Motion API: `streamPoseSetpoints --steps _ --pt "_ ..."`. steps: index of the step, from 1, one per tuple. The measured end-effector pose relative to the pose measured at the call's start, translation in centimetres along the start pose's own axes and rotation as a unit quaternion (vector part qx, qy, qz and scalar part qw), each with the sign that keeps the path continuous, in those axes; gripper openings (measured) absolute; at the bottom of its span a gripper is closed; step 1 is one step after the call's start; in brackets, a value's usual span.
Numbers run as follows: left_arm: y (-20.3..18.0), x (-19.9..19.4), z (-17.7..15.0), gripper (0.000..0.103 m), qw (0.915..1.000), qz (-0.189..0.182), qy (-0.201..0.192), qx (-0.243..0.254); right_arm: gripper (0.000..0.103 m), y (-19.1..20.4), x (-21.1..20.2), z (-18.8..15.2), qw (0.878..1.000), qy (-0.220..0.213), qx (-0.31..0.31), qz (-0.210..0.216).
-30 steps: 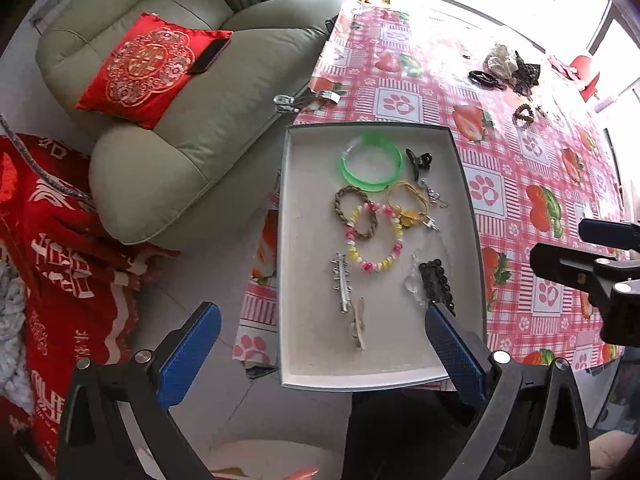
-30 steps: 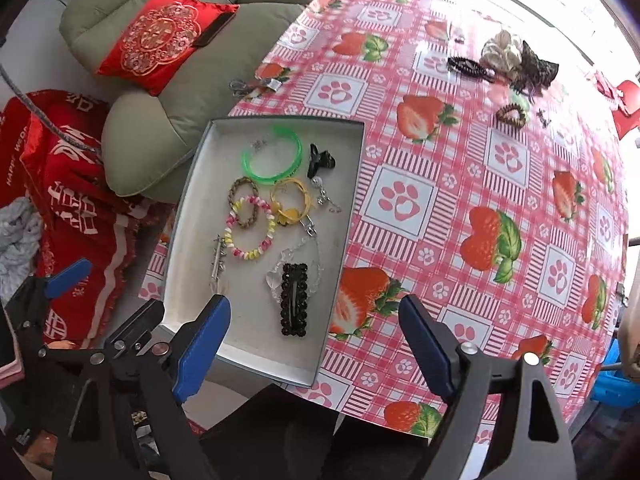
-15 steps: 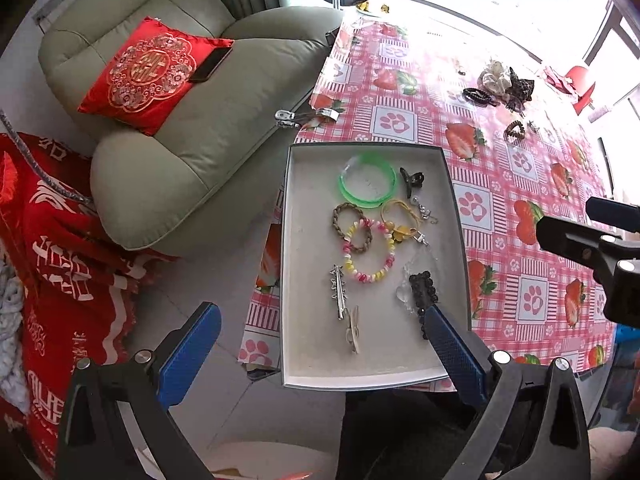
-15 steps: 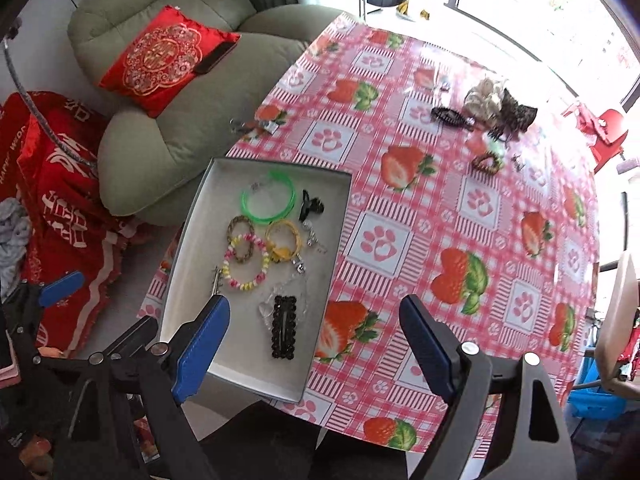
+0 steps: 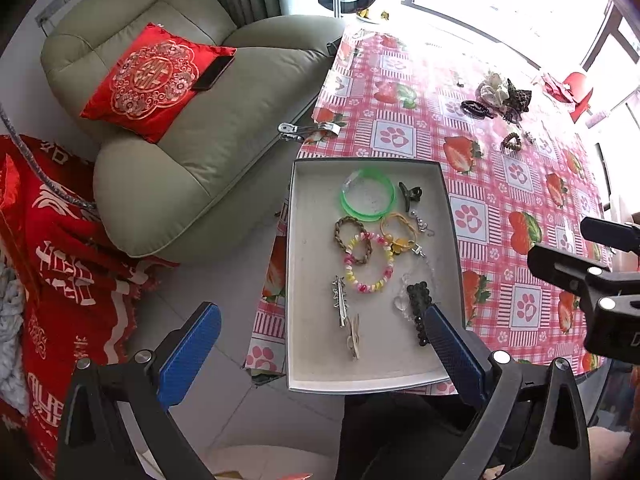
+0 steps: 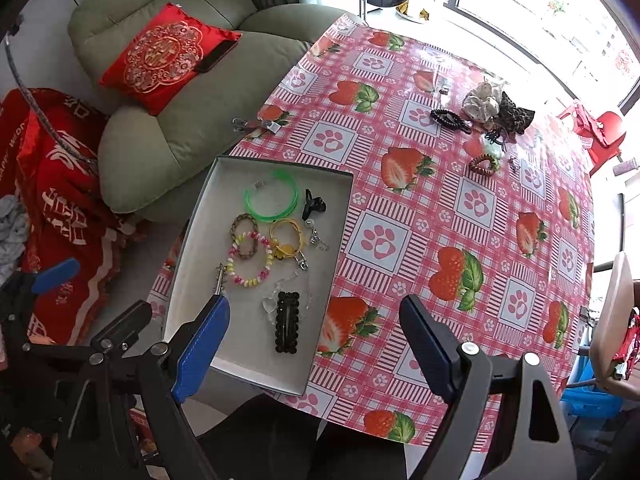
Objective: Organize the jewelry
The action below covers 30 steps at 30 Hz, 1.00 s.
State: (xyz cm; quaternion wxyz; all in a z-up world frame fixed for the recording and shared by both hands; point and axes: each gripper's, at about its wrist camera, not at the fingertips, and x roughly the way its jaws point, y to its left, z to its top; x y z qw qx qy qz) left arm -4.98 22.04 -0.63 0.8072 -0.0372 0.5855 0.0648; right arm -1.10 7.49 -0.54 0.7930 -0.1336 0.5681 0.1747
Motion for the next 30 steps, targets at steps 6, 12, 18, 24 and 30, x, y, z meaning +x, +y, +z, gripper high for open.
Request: streamPoseSetpoints --steps 6,12,18,24,30 --pt "-0.18 -0.11 0.25 0.103 1.0000 0.001 -0.001 0.004 0.089 -0.08 0.03 0.06 1.000 0.002 0.001 -0.004" --pt "-0.30 -0.15 0.27 0.103 1.0000 0.002 -0.002 0.006 0.089 -0.11 0.03 0.11 1.000 0.003 0.001 -0.003" --pt "-0.34 -0.15 0.27 0.103 1.0000 0.003 -0.002 0.006 0.089 -0.14 0.08 0.11 1.000 0.004 0.001 -0.004" --pt "-0.34 -0.12 0.23 0.103 1.0000 0.003 -0.001 0.006 0.089 -0.12 0.14 0.02 1.000 0.004 0.002 -0.004" --pt "-0.39 -0.10 0.12 0.103 1.0000 0.003 -0.001 0.006 0.089 -0.11 0.11 0.03 1.000 0.004 0.001 -0.004"
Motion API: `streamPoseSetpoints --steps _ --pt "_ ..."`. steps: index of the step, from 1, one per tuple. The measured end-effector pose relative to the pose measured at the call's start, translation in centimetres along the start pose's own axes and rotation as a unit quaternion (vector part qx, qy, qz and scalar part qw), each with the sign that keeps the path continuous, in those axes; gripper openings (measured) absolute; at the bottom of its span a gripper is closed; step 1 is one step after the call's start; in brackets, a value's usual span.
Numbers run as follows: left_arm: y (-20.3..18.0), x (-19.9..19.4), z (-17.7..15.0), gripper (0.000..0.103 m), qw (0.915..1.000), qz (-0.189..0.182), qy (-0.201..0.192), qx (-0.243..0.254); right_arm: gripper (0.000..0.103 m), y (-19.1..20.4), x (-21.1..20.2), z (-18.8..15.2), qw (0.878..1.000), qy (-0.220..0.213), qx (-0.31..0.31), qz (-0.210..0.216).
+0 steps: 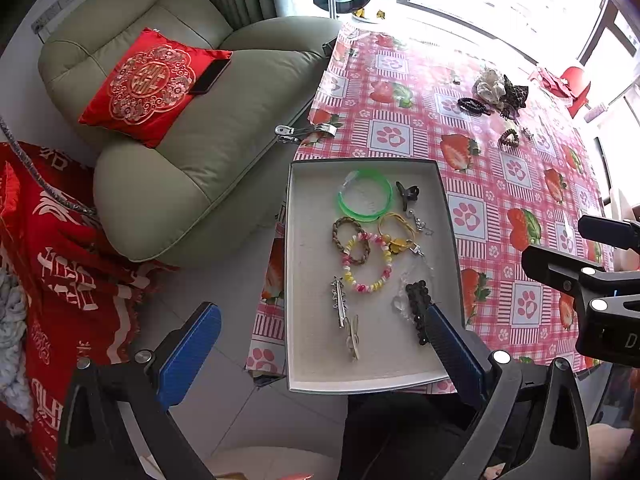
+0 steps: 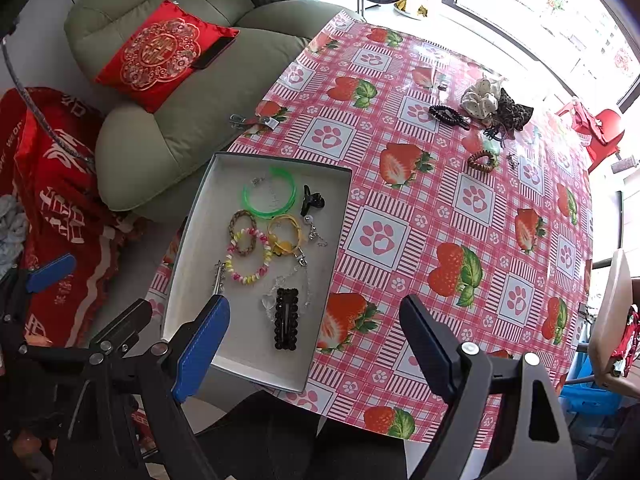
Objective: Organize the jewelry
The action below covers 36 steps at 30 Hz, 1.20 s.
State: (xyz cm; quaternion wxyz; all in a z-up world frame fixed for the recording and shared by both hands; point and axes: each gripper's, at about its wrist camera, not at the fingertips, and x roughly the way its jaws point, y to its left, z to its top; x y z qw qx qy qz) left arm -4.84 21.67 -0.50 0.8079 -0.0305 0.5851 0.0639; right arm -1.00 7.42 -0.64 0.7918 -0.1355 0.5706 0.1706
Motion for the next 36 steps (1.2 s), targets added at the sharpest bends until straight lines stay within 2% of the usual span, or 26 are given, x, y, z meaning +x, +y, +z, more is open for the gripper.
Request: streamPoseSetpoints --steps 36 --pt "0.28 -0.39 -0.28 0.103 1.0000 0.003 -0.002 0.007 0.089 0.09 -0.07 -0.35 1.000 0.001 0.001 0.000"
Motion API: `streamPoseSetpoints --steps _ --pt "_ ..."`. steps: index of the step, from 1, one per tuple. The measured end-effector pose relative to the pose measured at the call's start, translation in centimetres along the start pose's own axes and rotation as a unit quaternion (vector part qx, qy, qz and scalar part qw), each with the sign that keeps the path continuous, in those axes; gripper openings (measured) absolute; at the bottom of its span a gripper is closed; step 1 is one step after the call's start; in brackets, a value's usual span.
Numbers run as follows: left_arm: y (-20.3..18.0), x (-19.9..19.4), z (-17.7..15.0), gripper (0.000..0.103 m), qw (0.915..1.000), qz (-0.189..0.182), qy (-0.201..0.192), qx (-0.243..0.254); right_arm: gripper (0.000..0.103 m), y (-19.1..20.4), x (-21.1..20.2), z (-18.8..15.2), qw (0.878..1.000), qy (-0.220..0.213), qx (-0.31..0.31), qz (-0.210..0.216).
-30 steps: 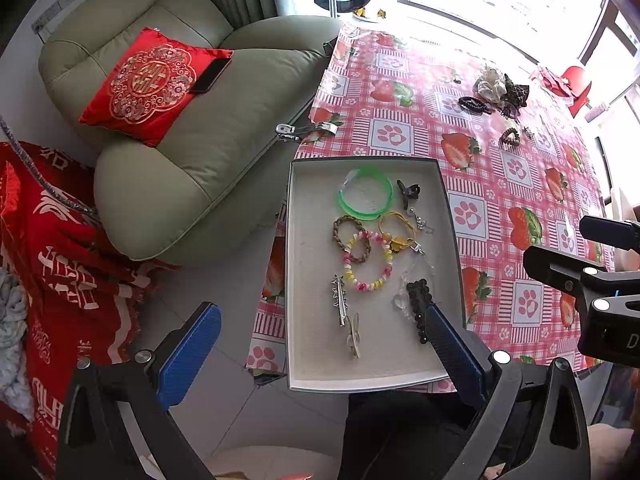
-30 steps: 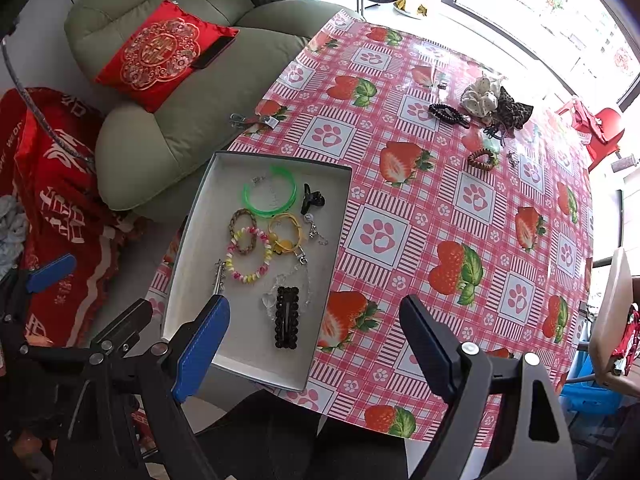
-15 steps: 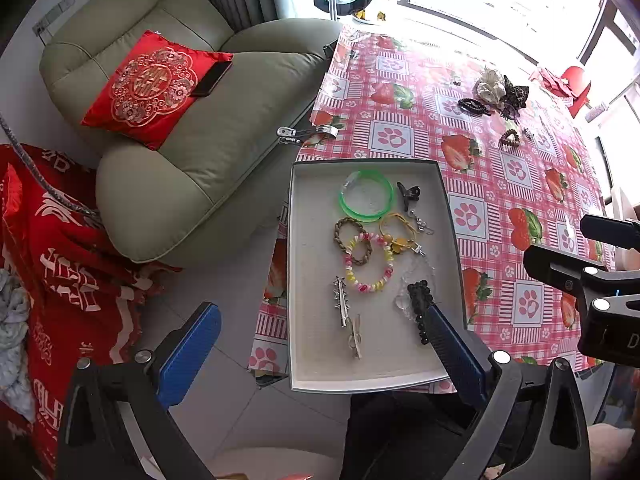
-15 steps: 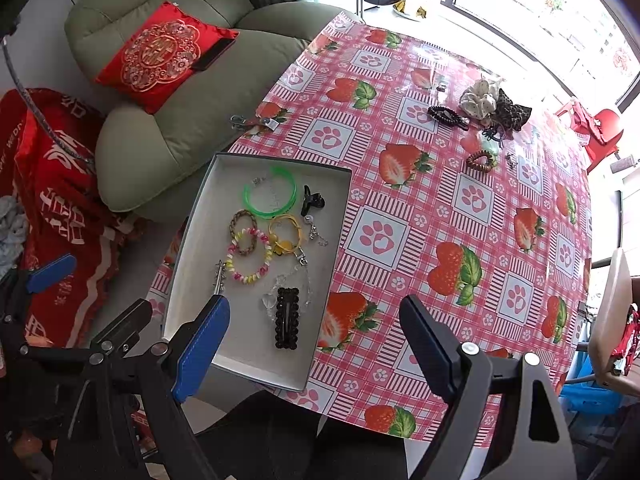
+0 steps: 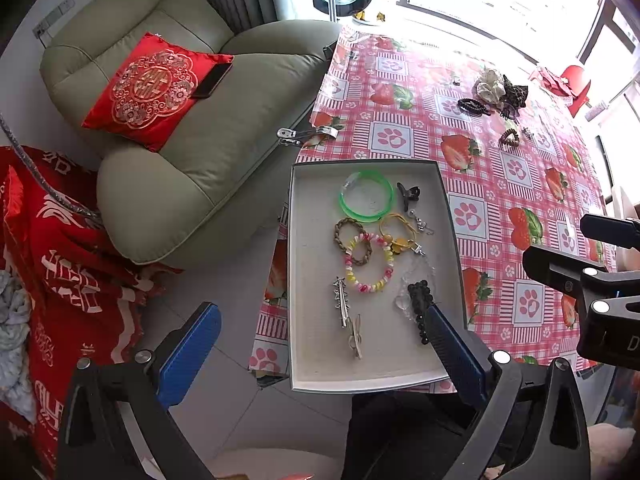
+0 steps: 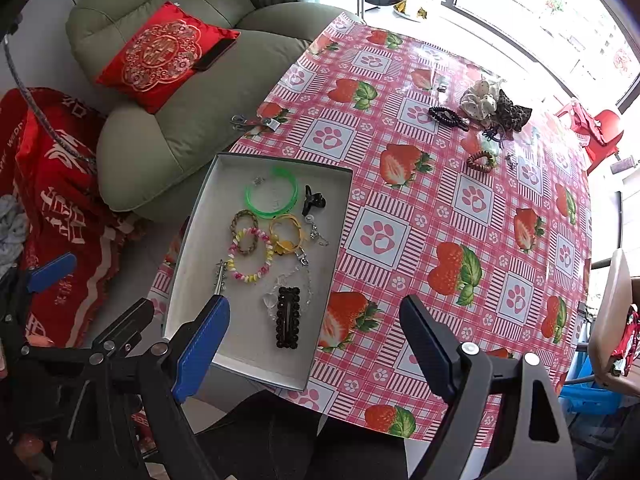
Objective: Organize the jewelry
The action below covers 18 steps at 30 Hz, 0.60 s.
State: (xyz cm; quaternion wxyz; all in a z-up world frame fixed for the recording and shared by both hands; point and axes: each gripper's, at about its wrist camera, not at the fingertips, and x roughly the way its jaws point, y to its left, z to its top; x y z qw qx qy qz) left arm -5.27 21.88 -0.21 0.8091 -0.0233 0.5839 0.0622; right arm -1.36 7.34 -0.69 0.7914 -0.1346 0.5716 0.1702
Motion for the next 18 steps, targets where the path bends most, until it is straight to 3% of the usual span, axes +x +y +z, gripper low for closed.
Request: streamPoseSetpoints --steps 18 --pt "0.09 -0.15 -0.03 0.103 1.0000 0.002 -0.001 0.002 0.089 0.03 -0.01 -0.09 1.000 0.000 0.001 0.000"
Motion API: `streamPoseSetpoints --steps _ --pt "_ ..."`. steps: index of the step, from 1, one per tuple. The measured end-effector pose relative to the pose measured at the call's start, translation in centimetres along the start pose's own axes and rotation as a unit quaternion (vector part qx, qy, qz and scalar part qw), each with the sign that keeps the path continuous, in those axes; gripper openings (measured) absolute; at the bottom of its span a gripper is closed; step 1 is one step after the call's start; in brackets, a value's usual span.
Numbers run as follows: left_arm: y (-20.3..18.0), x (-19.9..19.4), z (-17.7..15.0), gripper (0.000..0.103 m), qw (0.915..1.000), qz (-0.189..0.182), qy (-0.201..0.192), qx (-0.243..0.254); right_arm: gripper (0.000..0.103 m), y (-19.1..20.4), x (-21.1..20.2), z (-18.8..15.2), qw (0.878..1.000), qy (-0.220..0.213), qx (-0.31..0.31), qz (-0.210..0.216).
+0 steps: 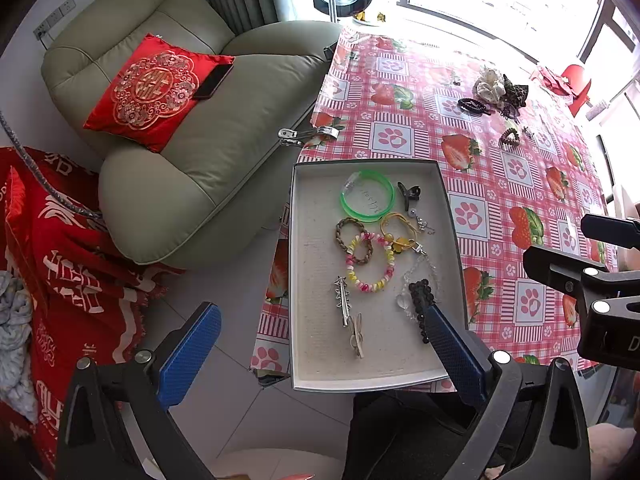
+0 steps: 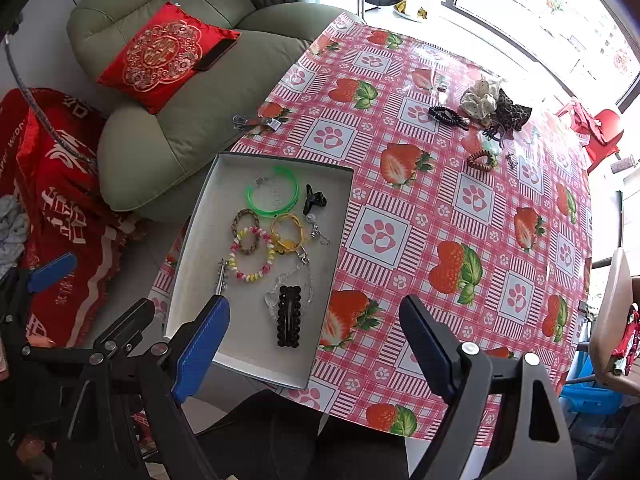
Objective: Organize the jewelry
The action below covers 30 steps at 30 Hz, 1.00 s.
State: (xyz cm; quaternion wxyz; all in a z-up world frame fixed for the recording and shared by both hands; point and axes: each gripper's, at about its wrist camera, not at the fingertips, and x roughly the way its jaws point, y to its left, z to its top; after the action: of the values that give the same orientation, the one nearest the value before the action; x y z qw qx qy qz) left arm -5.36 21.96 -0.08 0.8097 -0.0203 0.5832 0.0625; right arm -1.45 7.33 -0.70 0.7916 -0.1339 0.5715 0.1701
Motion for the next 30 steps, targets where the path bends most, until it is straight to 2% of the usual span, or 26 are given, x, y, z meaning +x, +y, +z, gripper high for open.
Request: streamPoseSetpoints --steps 30 --pt "0.30 0.14 -0.07 0.103 0.9999 0.010 -0.001 0.002 0.089 0.15 0.09 -0.19 1.000 0.001 -0.001 0.001"
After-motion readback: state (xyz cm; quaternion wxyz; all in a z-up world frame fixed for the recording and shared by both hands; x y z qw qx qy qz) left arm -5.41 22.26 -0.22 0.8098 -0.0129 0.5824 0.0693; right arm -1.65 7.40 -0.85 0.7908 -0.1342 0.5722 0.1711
